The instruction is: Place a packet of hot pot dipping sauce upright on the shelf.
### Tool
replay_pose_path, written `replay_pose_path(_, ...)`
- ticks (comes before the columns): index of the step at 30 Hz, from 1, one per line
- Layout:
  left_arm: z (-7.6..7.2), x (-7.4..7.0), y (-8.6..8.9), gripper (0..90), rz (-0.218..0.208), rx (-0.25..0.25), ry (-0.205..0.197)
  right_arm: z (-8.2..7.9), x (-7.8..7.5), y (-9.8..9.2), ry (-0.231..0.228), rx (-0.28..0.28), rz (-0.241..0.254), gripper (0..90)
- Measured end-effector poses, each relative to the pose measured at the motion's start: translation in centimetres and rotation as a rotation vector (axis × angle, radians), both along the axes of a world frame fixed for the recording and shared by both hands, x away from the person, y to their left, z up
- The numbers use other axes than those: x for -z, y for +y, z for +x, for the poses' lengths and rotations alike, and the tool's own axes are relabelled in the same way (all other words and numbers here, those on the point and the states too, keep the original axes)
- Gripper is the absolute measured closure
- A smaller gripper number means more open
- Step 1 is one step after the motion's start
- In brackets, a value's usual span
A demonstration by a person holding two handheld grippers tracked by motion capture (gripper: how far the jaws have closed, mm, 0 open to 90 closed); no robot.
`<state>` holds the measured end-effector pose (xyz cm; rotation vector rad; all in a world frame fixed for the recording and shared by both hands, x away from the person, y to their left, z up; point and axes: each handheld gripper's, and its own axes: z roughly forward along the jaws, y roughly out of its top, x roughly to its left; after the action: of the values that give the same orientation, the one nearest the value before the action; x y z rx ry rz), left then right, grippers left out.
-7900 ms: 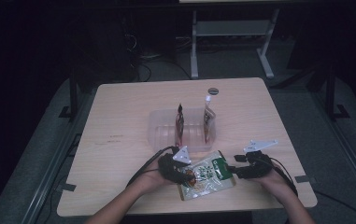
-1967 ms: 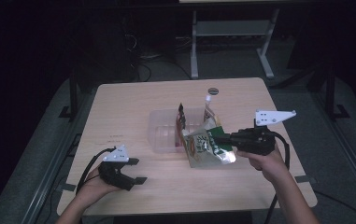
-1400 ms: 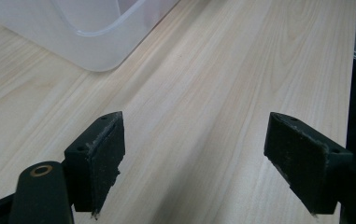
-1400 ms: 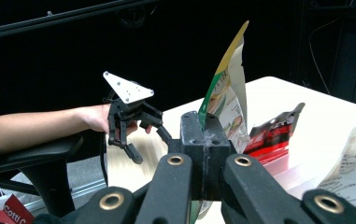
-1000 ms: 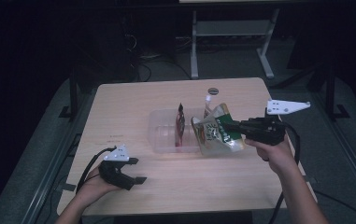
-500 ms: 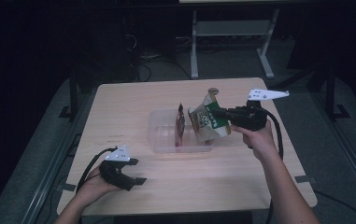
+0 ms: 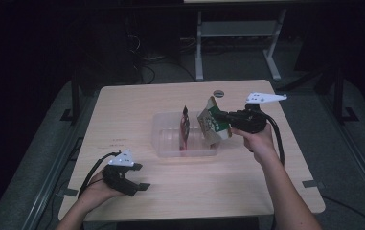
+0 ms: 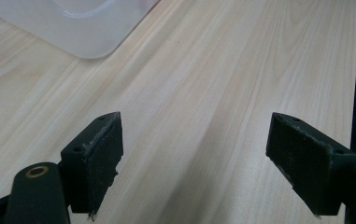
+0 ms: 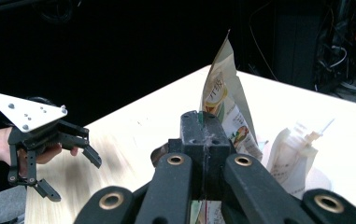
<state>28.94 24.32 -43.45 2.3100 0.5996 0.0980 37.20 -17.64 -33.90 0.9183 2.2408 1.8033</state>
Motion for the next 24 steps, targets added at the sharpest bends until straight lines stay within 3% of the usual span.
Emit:
replay_pose_path(8,0.0,0.1,-0.1,18.3,0.004,0.006,0.007,0.3,0.7,0.6,0.015,0.000,-0.023,90.0)
replay_pose_path(12,-0.1,0.2,-0.2,18.2,0.002,0.005,0.013,0.5,1.1,1.2,0.028,0.008,-0.063,89.8)
replay_pose_path(18,-0.1,0.2,-0.2,18.1,0.005,0.007,0.014,0.6,1.2,1.6,0.028,0.010,-0.086,88.3)
replay_pose_path(24,0.0,0.2,-0.2,18.1,0.009,0.011,0.011,0.4,0.9,1.5,0.004,0.010,-0.095,78.6)
